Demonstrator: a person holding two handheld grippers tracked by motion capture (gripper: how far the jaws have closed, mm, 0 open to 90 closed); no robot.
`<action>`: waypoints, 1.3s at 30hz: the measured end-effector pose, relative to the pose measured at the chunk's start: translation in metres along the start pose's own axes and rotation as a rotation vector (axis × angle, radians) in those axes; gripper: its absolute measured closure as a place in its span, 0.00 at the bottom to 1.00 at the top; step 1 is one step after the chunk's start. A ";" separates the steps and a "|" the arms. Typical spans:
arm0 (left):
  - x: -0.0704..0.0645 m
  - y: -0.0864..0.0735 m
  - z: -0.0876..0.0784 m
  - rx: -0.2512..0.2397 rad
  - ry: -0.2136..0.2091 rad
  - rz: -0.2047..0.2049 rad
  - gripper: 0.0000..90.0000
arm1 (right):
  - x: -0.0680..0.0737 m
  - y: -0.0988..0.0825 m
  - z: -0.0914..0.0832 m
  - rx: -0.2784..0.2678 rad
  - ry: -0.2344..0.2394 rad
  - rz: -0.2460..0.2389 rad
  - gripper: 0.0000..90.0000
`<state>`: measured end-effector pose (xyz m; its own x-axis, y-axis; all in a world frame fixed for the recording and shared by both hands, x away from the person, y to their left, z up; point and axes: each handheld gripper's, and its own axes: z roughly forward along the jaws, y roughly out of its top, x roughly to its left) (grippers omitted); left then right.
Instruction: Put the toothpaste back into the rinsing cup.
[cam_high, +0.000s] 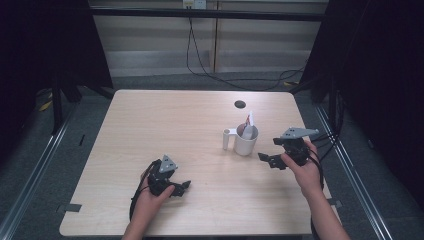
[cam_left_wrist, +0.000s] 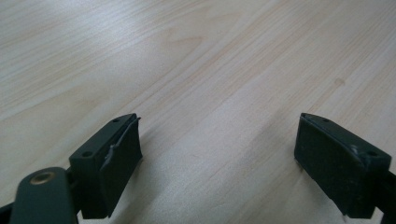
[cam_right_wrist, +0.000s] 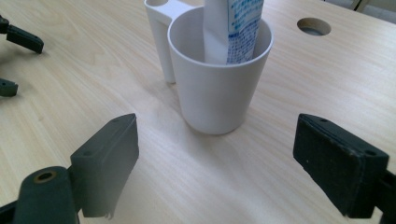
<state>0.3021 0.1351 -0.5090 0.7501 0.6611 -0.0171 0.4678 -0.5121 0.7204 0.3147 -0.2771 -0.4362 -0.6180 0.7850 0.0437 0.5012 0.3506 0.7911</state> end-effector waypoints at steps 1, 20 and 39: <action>0.000 0.000 0.000 -0.001 0.000 0.000 0.16 | 0.000 -0.002 0.000 0.003 0.000 0.001 0.16; 0.000 0.000 0.000 -0.002 0.001 0.001 0.16 | 0.005 -0.025 -0.004 0.013 0.024 0.010 0.16; 0.000 0.000 0.000 0.000 0.002 0.001 0.16 | 0.002 -0.052 -0.009 0.020 0.026 0.044 0.16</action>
<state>0.3022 0.1352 -0.5089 0.7496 0.6617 -0.0144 0.4668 -0.5130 0.7204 0.2819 -0.2979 -0.4717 -0.6105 0.7864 0.0937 0.5400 0.3268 0.7756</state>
